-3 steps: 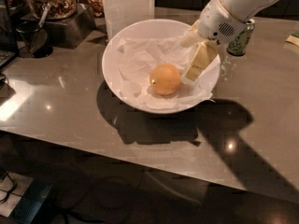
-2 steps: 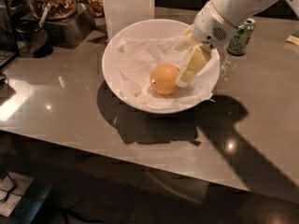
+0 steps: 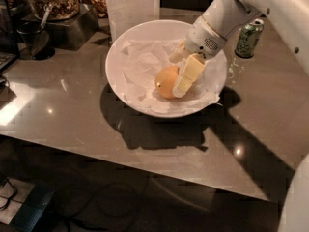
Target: Pick orange from white bowl
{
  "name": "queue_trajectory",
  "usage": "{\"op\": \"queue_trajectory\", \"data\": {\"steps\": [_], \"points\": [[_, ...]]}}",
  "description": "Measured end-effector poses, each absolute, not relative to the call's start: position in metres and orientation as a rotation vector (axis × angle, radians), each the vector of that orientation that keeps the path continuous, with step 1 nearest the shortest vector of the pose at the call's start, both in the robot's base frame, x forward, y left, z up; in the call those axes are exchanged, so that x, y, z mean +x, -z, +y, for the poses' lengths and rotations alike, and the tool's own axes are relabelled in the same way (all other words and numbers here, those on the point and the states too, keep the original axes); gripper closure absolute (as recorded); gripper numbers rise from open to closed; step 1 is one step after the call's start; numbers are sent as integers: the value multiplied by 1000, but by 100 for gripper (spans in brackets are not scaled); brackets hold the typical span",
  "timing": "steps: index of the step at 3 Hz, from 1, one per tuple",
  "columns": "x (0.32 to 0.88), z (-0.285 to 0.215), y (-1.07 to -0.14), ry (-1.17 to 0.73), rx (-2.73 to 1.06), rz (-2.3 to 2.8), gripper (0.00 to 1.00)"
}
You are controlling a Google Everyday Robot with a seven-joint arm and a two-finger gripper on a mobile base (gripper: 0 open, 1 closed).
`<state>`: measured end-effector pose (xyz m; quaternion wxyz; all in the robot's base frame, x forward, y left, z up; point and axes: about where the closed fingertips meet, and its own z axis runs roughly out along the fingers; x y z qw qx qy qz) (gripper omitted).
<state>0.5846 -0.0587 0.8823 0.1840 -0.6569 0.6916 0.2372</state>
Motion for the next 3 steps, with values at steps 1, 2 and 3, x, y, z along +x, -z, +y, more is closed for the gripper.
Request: {"op": "queue_trajectory", "data": {"steps": [1, 2, 3], "points": [[588, -49, -871, -731, -1861, 1948, 15], [590, -45, -866, -760, -1857, 1948, 20], [591, -45, -866, -760, -1857, 1948, 39]]}}
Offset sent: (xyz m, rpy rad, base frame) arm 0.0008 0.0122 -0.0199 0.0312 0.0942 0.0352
